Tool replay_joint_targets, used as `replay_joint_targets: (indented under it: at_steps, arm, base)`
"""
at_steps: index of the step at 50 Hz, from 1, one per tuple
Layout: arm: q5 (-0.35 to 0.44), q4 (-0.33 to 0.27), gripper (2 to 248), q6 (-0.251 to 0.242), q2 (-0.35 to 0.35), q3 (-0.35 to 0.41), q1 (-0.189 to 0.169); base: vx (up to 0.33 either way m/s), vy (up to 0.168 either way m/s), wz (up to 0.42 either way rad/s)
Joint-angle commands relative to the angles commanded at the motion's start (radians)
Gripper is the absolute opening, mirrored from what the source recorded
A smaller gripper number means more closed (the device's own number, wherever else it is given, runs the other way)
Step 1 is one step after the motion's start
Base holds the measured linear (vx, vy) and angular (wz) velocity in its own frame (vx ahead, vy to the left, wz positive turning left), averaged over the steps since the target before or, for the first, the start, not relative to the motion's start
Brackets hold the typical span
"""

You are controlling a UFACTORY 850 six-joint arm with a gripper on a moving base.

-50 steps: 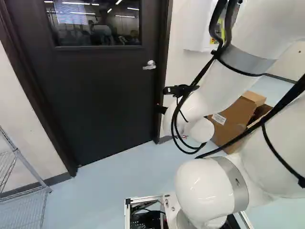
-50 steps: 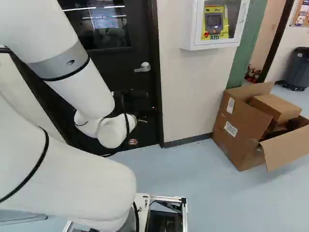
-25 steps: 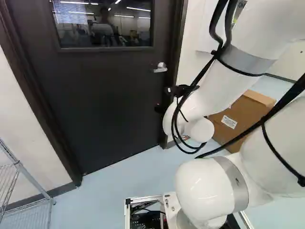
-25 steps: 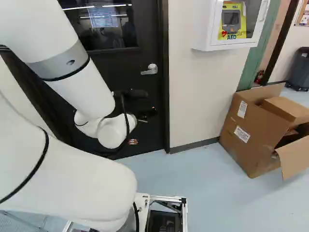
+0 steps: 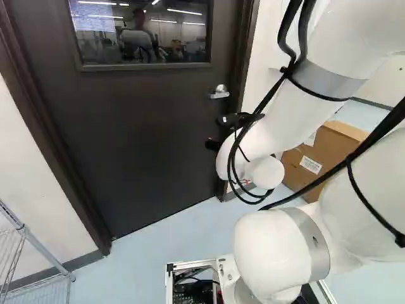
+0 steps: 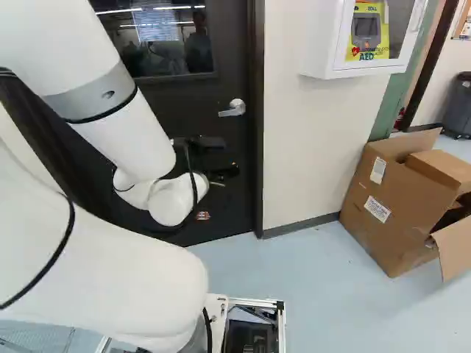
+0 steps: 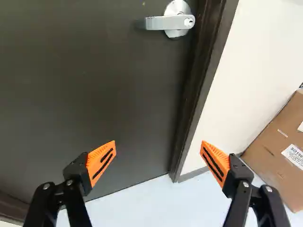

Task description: Open the door and move inside

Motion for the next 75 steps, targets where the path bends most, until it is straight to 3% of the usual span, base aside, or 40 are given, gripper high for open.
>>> replay_joint_targets:
  at_steps: [35,75]
  arm:
    - [0.000,0.000,247,0.000,-0.053,-0.047,-0.015]
    - [0.000,0.000,247,0.000,-0.009,-0.106,-0.024]
  base:
    - [0.000,0.000,0.000]
    - [0.000,0.000,0.000]
